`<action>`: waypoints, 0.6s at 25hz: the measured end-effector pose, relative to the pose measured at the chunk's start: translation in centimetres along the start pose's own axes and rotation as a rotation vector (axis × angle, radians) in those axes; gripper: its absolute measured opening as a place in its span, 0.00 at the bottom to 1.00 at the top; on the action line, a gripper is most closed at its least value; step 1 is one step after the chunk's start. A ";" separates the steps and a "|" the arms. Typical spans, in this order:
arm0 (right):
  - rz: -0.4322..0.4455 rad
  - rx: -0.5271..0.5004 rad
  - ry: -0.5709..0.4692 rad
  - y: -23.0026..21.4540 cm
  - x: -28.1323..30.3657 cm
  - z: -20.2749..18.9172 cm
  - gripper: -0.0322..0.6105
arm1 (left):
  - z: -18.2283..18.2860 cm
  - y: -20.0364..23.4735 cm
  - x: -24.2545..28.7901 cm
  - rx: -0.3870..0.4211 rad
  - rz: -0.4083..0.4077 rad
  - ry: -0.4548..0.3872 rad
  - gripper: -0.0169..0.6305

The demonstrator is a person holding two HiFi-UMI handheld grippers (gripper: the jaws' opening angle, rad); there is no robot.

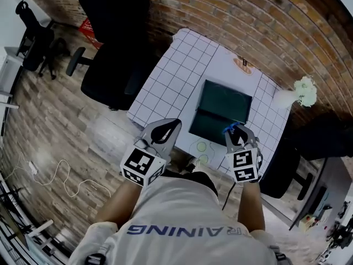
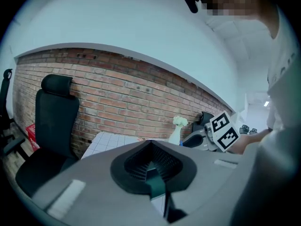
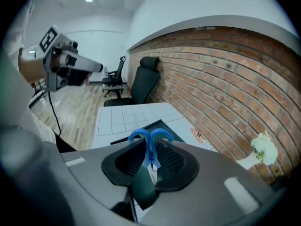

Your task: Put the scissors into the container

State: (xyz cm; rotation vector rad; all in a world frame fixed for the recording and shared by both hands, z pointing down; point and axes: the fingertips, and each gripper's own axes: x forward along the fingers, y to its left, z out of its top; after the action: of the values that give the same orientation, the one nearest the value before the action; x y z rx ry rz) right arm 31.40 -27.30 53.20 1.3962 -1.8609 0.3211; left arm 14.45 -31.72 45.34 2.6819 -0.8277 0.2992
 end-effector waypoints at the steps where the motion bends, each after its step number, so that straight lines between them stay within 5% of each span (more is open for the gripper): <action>1: 0.014 -0.043 0.037 0.6 0.9 -0.4 0.21 | -0.2 0.3 -0.2 -0.005 0.012 0.002 0.03; 7: 0.117 -0.227 0.190 3.6 7.0 -2.7 0.20 | -0.9 1.8 -2.1 -0.043 0.089 -0.013 0.03; 15: 0.229 -0.351 0.338 6.8 12.3 -5.7 0.21 | -0.3 3.4 -3.5 -0.057 0.133 -0.039 0.03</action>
State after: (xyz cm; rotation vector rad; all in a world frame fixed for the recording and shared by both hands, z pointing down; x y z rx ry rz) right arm 26.47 -30.01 67.30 0.8387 -1.6951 0.3050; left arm 9.63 -32.55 45.44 2.5930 -1.0134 0.2504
